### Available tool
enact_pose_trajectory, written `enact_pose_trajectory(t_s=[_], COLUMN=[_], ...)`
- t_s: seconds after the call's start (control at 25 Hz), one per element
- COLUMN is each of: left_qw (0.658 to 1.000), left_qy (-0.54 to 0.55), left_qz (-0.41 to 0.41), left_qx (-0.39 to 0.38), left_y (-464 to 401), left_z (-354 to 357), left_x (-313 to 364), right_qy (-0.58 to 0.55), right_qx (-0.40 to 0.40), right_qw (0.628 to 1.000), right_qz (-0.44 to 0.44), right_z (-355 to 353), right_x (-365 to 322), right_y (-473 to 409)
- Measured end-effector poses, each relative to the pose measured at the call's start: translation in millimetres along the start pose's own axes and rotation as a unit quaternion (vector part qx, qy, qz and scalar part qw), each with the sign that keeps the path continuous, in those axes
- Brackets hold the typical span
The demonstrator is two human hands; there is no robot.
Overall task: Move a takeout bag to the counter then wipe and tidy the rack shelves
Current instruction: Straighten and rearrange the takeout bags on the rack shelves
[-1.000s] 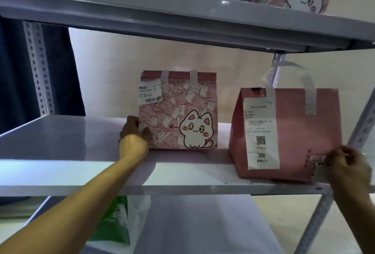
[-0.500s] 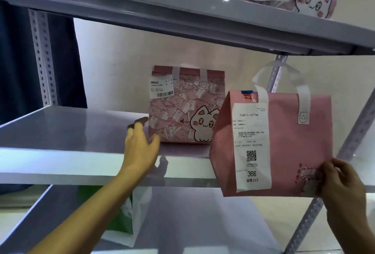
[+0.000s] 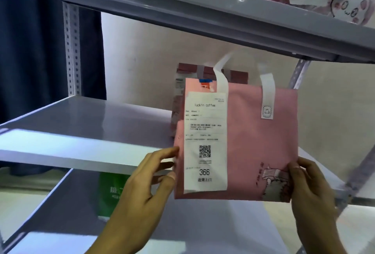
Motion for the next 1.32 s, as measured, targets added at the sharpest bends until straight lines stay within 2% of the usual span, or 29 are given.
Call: enact_pose_trajectory(t_s=[0.2,0.44,0.64,0.76,0.88,1.0,1.16,1.32], left_qw=[0.998,0.989,0.953,0.936,0.936,0.941,0.923,0.915], left_qy=[-0.008,-0.045,-0.136,-0.174,-0.17,-0.198,-0.252,-0.272], left_qz=[-0.036,-0.041,-0.03,-0.055,-0.076,-0.093,-0.137,-0.167], left_qx=[0.06,0.136,0.269,0.302,0.3,0.259,0.256,0.247], left_y=[10,26,23,8,-9,-24,-42,-62], left_z=[-59,-139,-210,-240,-261,-274,-294,-304], left_x=[-19,-32,-47,-61,-76,-88,-105,-118], right_qy=[-0.016,-0.06,-0.068,-0.078,-0.076,-0.056,-0.004,0.029], right_qx=[-0.069,-0.119,-0.187,-0.229,-0.226,-0.209,-0.254,-0.301], right_qw=[0.998,0.991,0.98,0.97,0.971,0.976,0.963,0.949], right_qz=[0.001,0.007,0.007,-0.006,-0.03,-0.029,-0.092,-0.089], right_z=[69,152,229,270,300,323,350,371], right_x=[-21,-49,-57,-64,-71,-73,-83,-81], right_y=[31,68,81,85,85,85,106,118])
Point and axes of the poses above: each hand's wrist, its own y-axis away from the middle knuckle, its own z-axis out of the palm, x = y × z, the point moved 8 cm from there along -y, towards the middle knuckle
